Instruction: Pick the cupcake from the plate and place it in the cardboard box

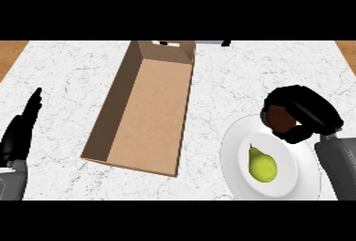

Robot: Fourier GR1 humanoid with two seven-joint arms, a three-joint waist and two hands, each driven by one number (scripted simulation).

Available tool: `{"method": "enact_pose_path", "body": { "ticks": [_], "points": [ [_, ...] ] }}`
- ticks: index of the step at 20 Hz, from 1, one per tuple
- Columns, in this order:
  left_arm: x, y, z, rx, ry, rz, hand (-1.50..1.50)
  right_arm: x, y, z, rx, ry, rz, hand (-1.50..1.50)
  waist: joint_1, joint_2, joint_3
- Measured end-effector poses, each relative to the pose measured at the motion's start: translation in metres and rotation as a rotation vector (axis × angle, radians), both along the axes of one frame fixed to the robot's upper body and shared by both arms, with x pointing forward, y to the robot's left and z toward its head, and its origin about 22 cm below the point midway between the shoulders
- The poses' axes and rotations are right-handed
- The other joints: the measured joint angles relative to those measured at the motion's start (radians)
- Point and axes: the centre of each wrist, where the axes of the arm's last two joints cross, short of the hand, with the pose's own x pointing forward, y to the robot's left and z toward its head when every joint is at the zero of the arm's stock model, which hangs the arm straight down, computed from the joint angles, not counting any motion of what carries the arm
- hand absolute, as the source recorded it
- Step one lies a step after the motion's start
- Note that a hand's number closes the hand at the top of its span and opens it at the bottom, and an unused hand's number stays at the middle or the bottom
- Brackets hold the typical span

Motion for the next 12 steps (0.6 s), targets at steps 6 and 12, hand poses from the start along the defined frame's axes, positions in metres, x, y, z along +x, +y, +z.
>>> {"method": "enact_pose_path", "body": {
  "ticks": [6,12],
  "points": [
    [0.004,-0.005,0.0,0.003,-0.009,-0.022,0.0,0.069,0.019,0.042,0.005,0.063,0.012,1.5,0.017,0.005,0.001],
    [0.002,-0.003,0.002,0.009,-0.003,-0.01,0.0,0.097,0.035,0.086,0.161,-0.044,0.129,1.5,0.006,0.001,0.001]
  ]
}}
